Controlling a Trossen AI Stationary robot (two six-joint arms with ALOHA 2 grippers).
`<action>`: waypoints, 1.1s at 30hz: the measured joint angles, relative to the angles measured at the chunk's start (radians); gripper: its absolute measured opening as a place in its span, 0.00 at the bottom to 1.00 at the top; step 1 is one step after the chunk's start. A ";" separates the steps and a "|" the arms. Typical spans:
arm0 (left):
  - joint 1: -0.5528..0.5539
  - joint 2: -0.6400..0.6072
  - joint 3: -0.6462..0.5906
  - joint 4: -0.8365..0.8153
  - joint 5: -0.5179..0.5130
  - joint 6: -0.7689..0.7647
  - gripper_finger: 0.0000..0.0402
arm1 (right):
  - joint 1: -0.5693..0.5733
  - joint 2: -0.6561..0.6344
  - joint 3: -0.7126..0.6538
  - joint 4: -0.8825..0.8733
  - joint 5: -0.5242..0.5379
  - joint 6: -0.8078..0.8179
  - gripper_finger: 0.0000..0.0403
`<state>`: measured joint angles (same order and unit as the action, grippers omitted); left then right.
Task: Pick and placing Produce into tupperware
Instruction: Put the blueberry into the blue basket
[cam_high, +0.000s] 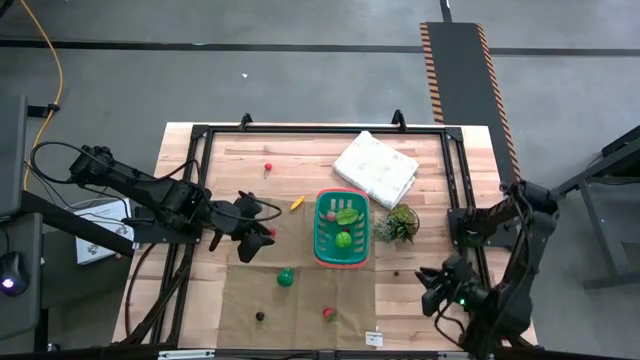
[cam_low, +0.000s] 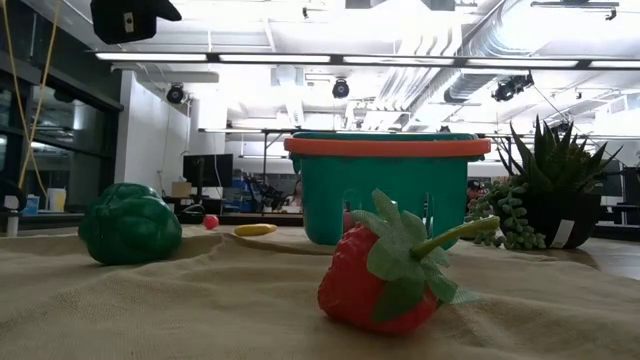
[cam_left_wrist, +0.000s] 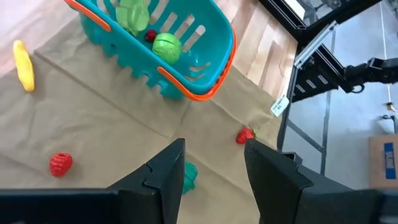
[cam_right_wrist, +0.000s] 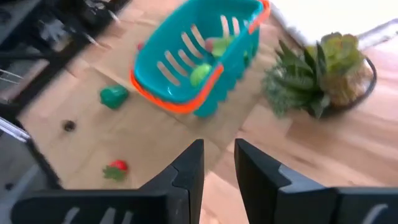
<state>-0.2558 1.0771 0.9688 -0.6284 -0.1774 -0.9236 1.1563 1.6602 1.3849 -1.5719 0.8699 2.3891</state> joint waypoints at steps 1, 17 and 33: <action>0.000 0.000 0.000 0.000 -0.003 0.000 0.38 | 0.001 0.017 0.000 0.002 -0.024 0.011 0.19; 0.000 0.000 0.000 -0.002 -0.017 0.032 0.38 | -0.049 0.153 0.000 0.020 -0.096 0.018 0.19; 0.000 0.000 0.000 -0.002 -0.017 0.091 0.38 | -0.145 0.296 0.000 0.282 -0.097 0.011 0.19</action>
<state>-0.2558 1.0775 0.9688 -0.6304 -0.1947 -0.8323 1.0118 1.9558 1.3853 -1.2897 0.7725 2.4001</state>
